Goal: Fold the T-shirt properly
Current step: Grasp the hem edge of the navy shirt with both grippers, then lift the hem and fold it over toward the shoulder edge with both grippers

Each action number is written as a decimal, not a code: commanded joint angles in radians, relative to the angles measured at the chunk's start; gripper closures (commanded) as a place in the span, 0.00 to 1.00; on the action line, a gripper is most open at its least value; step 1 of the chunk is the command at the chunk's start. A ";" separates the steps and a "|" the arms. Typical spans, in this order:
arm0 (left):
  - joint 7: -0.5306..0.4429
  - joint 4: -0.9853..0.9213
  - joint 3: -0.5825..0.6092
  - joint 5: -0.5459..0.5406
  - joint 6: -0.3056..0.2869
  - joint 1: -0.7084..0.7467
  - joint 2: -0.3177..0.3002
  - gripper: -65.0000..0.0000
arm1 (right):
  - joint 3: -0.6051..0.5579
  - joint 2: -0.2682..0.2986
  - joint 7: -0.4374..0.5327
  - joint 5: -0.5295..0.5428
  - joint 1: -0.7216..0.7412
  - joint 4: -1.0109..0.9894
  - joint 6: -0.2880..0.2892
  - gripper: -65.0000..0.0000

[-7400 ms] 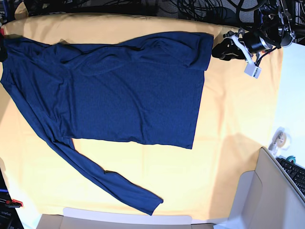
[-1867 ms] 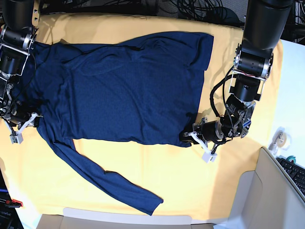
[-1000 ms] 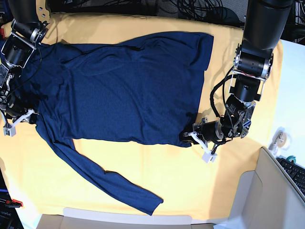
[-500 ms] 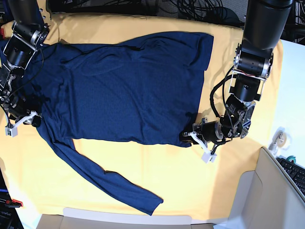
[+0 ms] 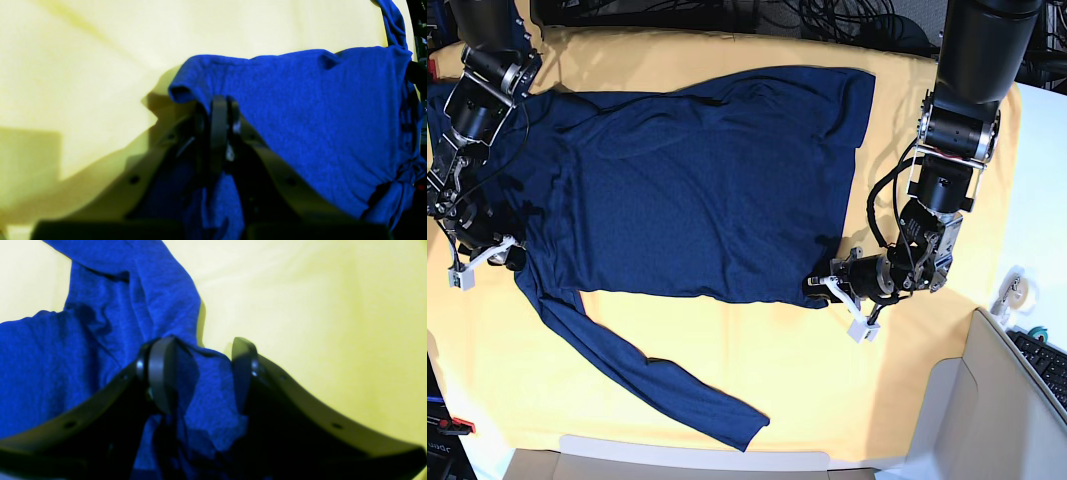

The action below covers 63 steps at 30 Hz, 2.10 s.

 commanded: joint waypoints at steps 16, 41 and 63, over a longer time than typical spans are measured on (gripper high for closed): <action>0.008 0.007 0.002 0.013 0.002 -0.022 -0.005 1.00 | -0.190 -0.030 -0.080 -0.034 -0.092 0.143 0.006 1.00; 0.034 0.517 -0.009 0.005 0.004 0.170 -0.171 1.00 | 0.053 0.024 -0.080 -0.034 -0.331 0.625 0.006 1.00; 0.438 0.980 -0.401 0.013 0.005 0.521 -0.197 1.00 | 0.160 0.019 -0.080 -0.036 -0.526 0.754 0.006 1.00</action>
